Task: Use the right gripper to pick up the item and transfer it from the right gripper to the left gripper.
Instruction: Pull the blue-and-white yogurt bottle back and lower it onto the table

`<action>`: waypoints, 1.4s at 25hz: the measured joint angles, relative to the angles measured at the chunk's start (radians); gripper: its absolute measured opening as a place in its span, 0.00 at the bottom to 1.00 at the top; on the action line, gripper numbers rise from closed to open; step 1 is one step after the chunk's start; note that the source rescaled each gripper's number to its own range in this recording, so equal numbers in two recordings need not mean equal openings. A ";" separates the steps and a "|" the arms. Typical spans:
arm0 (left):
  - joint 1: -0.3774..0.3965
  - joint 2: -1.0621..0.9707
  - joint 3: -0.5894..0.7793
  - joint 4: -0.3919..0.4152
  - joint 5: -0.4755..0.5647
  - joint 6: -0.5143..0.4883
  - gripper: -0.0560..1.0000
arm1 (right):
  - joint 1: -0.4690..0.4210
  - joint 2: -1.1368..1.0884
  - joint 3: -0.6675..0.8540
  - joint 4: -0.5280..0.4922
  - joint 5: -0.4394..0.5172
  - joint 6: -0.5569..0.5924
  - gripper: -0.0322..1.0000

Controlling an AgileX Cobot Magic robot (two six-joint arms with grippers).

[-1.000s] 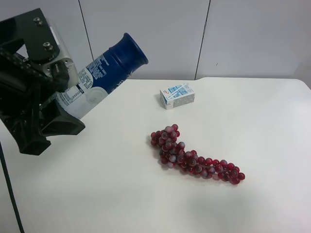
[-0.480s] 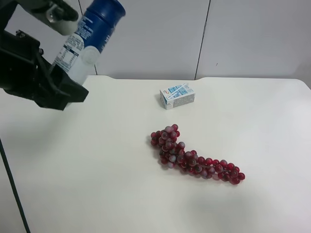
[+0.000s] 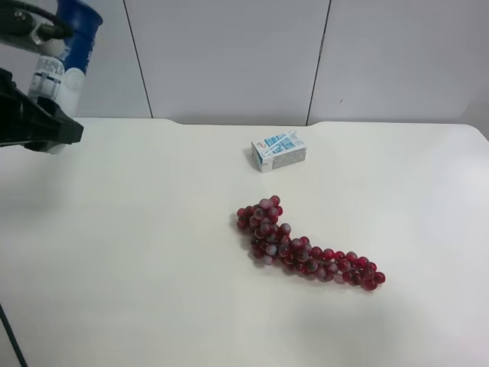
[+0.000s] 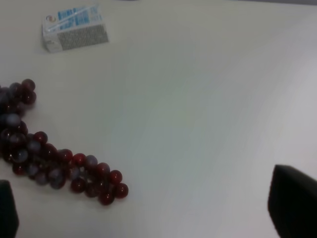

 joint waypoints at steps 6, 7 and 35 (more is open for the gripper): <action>0.173 0.068 0.075 0.000 -0.068 0.034 0.06 | 0.000 0.000 0.000 0.000 0.000 0.000 1.00; 0.190 0.083 0.077 0.000 -0.077 0.041 0.06 | 0.000 0.000 0.000 0.000 0.000 0.000 1.00; 0.247 0.687 0.076 -0.004 -0.412 -0.005 0.06 | 0.000 0.000 0.000 0.000 0.000 0.000 1.00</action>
